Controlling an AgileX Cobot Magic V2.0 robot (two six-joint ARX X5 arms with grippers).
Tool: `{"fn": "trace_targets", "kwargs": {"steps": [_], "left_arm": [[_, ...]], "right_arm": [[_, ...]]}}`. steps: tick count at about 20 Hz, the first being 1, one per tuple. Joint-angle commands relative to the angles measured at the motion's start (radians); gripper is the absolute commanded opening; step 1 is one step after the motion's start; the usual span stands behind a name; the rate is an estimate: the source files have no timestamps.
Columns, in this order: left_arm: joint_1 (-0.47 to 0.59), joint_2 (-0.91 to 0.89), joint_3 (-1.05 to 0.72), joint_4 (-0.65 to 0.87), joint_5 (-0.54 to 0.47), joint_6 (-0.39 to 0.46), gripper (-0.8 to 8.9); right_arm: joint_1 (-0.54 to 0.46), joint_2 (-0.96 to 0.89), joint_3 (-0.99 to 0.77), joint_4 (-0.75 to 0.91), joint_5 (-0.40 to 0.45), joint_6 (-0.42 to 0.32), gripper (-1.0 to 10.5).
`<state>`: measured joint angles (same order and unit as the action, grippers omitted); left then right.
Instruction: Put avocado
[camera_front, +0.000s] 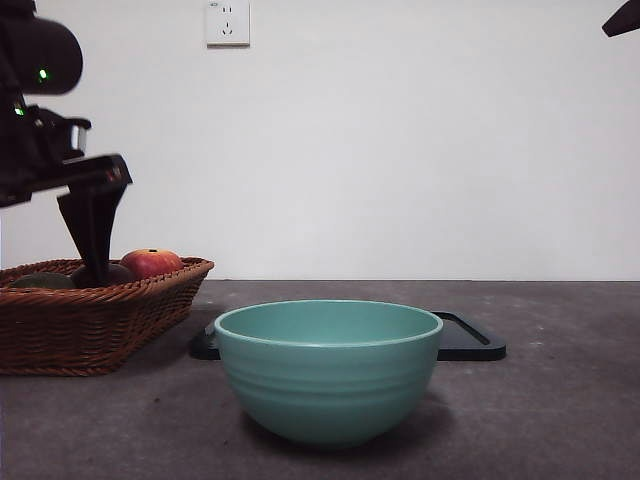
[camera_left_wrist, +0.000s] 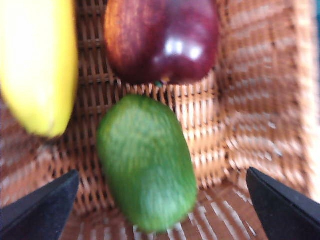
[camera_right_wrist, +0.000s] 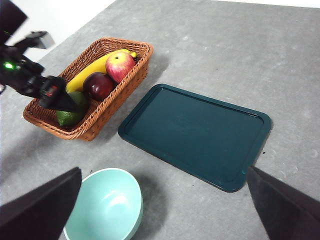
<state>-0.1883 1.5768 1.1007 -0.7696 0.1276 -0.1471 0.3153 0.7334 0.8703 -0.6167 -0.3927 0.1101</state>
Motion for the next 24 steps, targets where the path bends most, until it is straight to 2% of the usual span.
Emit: {"fn": "trace_targets", "kwargs": {"steps": [1, 5, 6, 13, 20, 24], "left_arm": [[-0.004, 0.042, 0.023, 0.015, -0.005, 0.003, 5.83], [-0.004, 0.084, 0.023, 0.025, -0.005, 0.0, 5.83], [-0.004, 0.09, 0.023, 0.029, -0.005, 0.0, 5.53], [-0.003, 0.092, 0.024, 0.009, -0.005, 0.0, 1.83], [-0.004, 0.075, 0.157, -0.113, -0.005, 0.006, 1.72], [-0.026, -0.009, 0.231, -0.212, 0.0, 0.006, 1.72]], "right_arm": [[0.005, 0.003, 0.019, 0.01, -0.003, 0.011, 5.6], [0.005, 0.003, 0.019, 0.01, -0.003, 0.011, 5.6], [0.005, 0.003, 0.019, 0.01, -0.003, 0.011, 5.6], [0.005, 0.003, 0.019, 0.01, -0.003, 0.011, 5.6], [0.005, 0.003, 0.019, 0.01, -0.003, 0.011, 5.6], [0.005, 0.003, 0.019, 0.01, -0.003, 0.011, 5.6]]}}
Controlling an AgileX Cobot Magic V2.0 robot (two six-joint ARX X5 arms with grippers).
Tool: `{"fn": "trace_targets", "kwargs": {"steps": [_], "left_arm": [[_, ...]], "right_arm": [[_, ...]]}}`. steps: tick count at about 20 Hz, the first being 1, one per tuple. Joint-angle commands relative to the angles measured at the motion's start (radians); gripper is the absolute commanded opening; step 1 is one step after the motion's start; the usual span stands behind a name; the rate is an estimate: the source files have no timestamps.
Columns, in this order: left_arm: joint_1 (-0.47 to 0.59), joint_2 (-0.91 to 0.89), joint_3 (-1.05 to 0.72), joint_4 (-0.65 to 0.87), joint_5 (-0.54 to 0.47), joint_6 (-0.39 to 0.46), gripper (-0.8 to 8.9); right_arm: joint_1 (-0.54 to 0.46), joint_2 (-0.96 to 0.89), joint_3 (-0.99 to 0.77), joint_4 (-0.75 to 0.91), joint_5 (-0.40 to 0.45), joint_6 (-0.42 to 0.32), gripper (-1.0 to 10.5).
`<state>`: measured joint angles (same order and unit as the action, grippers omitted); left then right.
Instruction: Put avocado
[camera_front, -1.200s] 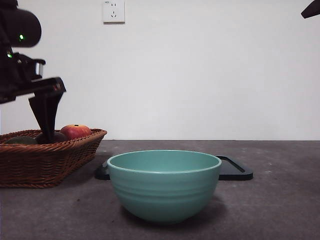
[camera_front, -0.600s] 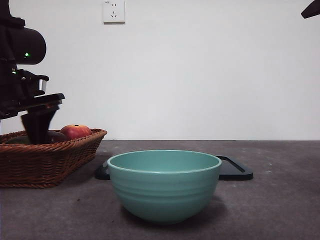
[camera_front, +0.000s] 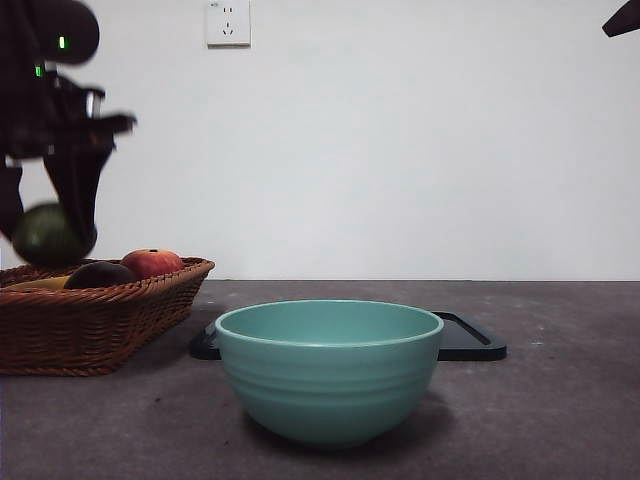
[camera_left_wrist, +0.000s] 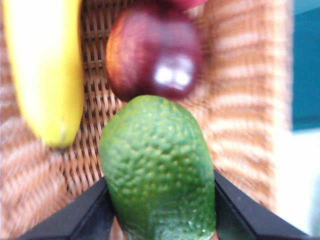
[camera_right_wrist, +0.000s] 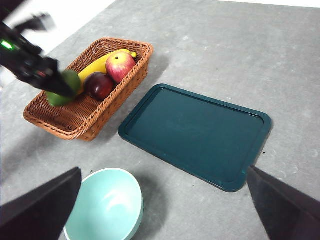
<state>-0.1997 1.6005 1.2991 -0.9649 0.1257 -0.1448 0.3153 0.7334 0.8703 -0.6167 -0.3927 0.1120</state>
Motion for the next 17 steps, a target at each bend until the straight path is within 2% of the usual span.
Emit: {"fn": "trace_targets", "kwargs": {"steps": [1, 4, 8, 12, 17], "left_arm": [[-0.032, -0.069, 0.033, -0.031, 0.011, -0.002, 1.72], [-0.113, -0.158, 0.033, -0.067, 0.036, -0.031, 1.72], [-0.305, -0.221, 0.033, -0.057, 0.068, -0.09, 1.72], [-0.493, -0.185, 0.032, -0.016, 0.066, -0.154, 1.72], [-0.649, -0.082, 0.032, 0.052, 0.023, -0.164, 1.71]], "right_arm": [[0.005, 0.003, 0.019, 0.01, -0.003, 0.009, 5.6], [0.005, 0.003, 0.019, 0.01, -0.003, 0.009, 5.6], [0.005, 0.003, 0.019, 0.01, -0.003, 0.009, 5.6], [0.005, 0.003, 0.019, 0.01, -0.003, 0.009, 5.6], [0.005, 0.003, 0.019, 0.01, -0.002, 0.009, 5.6]]}}
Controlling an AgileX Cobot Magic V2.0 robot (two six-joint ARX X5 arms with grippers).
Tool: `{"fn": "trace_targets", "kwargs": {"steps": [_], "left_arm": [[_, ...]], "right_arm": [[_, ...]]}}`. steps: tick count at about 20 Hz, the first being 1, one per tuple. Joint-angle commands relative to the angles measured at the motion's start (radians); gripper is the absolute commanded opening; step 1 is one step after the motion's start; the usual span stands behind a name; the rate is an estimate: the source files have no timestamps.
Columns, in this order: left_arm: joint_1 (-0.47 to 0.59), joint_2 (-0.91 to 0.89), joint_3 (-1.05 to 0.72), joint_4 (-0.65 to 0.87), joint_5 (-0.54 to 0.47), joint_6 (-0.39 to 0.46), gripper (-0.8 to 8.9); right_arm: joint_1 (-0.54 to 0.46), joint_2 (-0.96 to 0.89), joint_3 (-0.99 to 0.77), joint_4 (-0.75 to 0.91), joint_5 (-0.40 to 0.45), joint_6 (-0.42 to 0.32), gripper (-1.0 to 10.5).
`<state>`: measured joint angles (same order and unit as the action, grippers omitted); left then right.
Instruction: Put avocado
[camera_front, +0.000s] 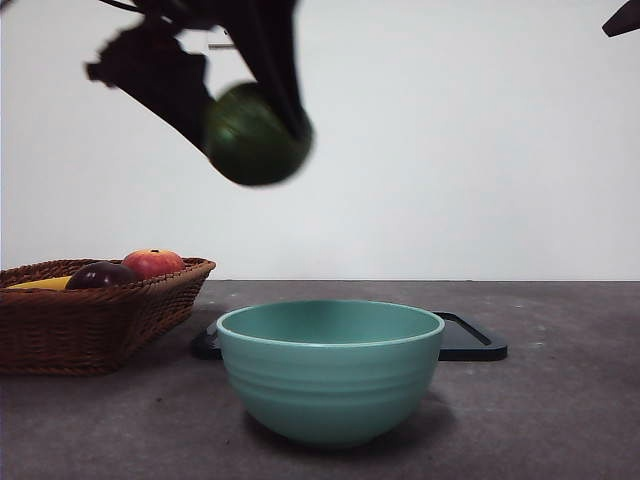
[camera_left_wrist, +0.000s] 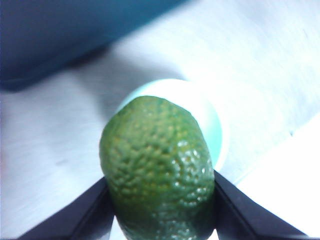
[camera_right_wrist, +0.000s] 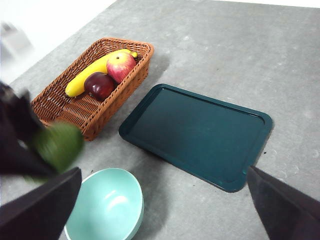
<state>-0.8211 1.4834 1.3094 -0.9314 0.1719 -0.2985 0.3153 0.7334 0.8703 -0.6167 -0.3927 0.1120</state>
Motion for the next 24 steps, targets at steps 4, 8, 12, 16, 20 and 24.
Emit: {"fn": "trace_targets", "kwargs": {"steps": [4, 8, 12, 16, 20, 24], "left_arm": [[-0.081, 0.138, 0.022, 0.045, -0.045, -0.009, 1.71], [-0.103, 0.251, 0.022, 0.097, -0.045, -0.004, 1.71], [-0.103, 0.344, 0.022, 0.143, -0.045, -0.001, 1.71], [-0.103, 0.385, 0.022, 0.137, -0.045, -0.002, 1.72], [-0.104, 0.389, 0.023, 0.142, -0.045, -0.002, 1.91], [-0.103, 0.387, 0.024, 0.134, -0.045, -0.002, 3.05]], "right_arm": [[0.005, 0.003, 0.019, 0.01, -0.001, 0.009, 5.6], [0.005, 0.003, 0.019, 0.01, 0.0, 0.009, 5.6], [0.005, 0.003, 0.019, 0.01, 0.0, 0.008, 5.6], [0.005, 0.003, 0.019, 0.01, 0.0, 0.008, 5.6], [0.005, 0.003, 0.019, 0.01, 0.0, 0.008, 5.6], [0.005, 0.003, 0.019, 0.01, 0.0, 0.008, 5.6]]}}
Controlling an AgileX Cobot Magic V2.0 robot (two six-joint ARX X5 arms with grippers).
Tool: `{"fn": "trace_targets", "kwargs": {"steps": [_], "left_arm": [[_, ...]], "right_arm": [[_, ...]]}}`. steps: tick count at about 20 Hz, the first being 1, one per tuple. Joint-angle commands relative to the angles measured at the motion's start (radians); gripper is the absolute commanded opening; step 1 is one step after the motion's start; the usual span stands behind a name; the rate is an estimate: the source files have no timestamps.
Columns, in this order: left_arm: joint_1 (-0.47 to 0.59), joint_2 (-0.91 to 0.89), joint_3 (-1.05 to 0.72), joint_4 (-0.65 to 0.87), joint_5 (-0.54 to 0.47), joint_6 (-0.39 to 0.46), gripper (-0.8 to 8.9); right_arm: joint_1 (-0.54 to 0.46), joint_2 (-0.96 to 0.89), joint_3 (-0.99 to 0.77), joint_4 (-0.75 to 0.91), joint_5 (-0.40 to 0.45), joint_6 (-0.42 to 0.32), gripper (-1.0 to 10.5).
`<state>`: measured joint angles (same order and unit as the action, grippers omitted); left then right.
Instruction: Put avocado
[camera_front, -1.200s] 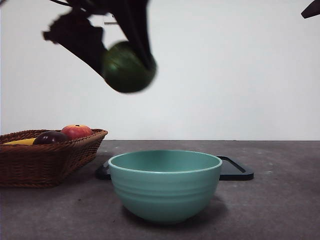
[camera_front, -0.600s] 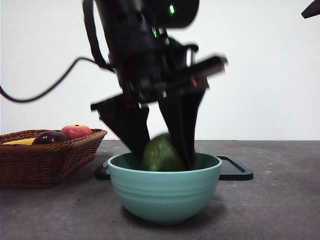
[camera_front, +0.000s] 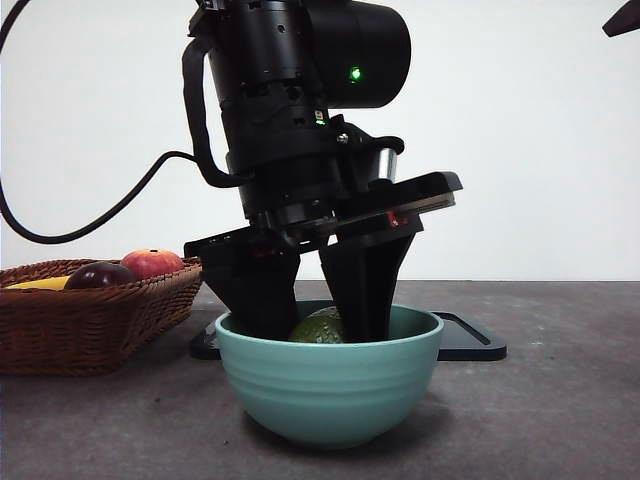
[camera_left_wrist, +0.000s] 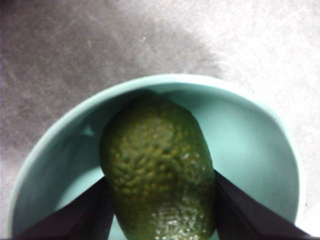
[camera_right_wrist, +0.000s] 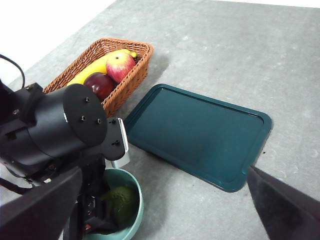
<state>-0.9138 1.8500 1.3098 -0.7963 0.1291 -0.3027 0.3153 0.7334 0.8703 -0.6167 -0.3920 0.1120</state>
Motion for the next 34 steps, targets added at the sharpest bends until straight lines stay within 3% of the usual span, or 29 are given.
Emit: {"fn": "trace_targets", "kwargs": {"steps": [1, 5, 9, 11, 14, 17, 21, 25, 30, 34], "left_arm": [[-0.01, 0.02, 0.026, -0.003, -0.002, 0.003, 3.55], [-0.012, -0.017, 0.027, 0.004, -0.003, 0.01, 5.09], [-0.012, -0.109, 0.027, 0.001, -0.003, 0.014, 5.12], [-0.012, -0.177, 0.027, -0.008, -0.003, 0.014, 5.72], [-0.012, -0.305, 0.027, -0.05, -0.003, 0.033, 5.72], [-0.004, -0.467, 0.027, -0.114, -0.005, 0.106, 5.69], [0.016, -0.69, 0.024, -0.228, -0.124, 0.198, 5.61], [0.057, -0.884, 0.01, -0.282, -0.131, 0.22, 5.61], [0.063, -1.223, -0.287, -0.136, -0.132, 0.161, 5.61], [0.063, -1.465, -0.436, -0.156, -0.132, 0.137, 5.61]], "right_arm": [[0.005, 0.003, 0.019, 0.01, -0.001, 0.008, 5.6], [0.005, 0.003, 0.019, 0.01, -0.001, 0.008, 5.6], [0.005, 0.003, 0.019, 0.01, -0.001, 0.008, 5.6], [0.005, 0.003, 0.019, 0.01, -0.001, 0.008, 5.6], [0.005, 0.003, 0.019, 0.01, -0.001, 0.008, 5.6], [0.005, 0.003, 0.019, 0.01, -0.001, 0.008, 5.6], [0.005, 0.003, 0.019, 0.01, -0.001, 0.008, 5.6], [0.005, 0.003, 0.019, 0.01, -0.001, 0.012, 5.6], [0.005, 0.003, 0.019, 0.01, -0.001, 0.012, 5.6], [0.005, 0.003, 0.019, 0.01, -0.001, 0.013, 5.6]]}}
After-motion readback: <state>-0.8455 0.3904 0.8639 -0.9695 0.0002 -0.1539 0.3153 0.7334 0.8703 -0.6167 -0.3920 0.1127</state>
